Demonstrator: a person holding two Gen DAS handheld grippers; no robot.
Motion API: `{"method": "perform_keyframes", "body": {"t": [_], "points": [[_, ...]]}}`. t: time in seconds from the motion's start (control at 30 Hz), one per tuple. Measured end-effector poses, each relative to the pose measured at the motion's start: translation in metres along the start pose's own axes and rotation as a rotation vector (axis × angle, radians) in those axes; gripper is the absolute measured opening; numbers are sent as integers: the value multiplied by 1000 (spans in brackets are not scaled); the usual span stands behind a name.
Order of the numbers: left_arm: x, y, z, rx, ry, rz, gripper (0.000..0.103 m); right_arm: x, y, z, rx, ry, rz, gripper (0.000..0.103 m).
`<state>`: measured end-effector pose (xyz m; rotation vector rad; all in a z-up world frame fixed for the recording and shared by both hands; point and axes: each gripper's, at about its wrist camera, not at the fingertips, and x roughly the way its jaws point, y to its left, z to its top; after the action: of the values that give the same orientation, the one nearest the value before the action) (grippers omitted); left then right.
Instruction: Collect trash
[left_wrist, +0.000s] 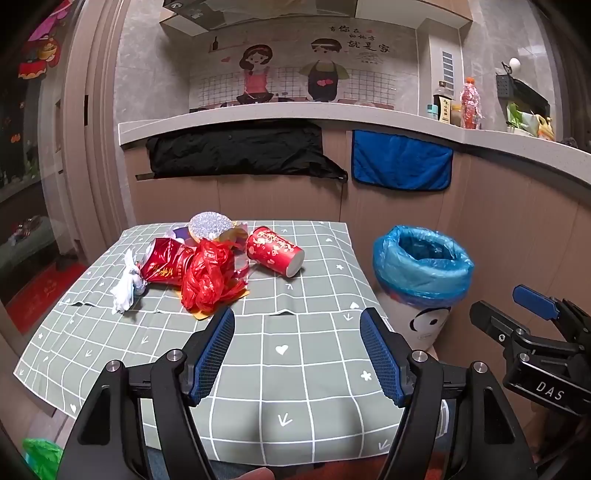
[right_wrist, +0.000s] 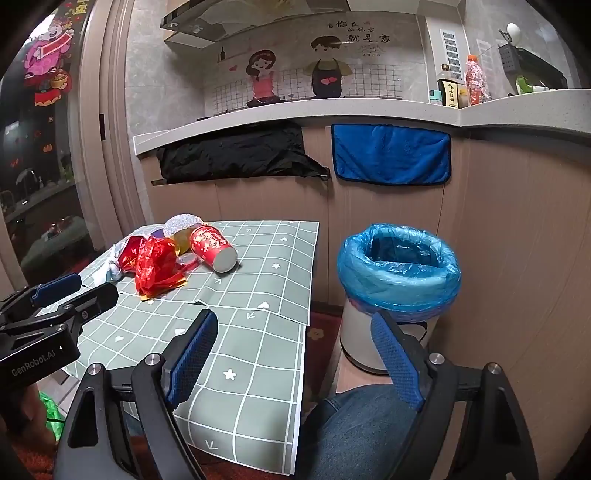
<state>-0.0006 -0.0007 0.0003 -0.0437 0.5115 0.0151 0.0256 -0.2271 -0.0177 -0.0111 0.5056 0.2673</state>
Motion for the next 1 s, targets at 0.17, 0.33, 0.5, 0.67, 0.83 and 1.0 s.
{"method": "perform_keyframes", "body": {"t": [0.17, 0.33, 0.5, 0.67, 0.83, 1.0], "points": [[-1, 1, 0, 3, 1, -3, 71, -5, -3, 3, 4, -9, -2, 83], [-2, 1, 0, 5, 2, -4, 71, -5, -3, 6, 5, -19, -11, 83], [-4, -2, -3, 6, 1, -1, 71, -4, -3, 6, 6, -31, -14, 83], [-8, -1, -5, 4, 0, -3, 71, -4, -3, 6, 5, -31, -15, 83], [-5, -3, -4, 3, 7, 0, 71, -4, -4, 6, 6, -32, -13, 83], [-8, -5, -6, 2, 5, -1, 71, -4, -4, 7, 6, -33, -15, 83]]}}
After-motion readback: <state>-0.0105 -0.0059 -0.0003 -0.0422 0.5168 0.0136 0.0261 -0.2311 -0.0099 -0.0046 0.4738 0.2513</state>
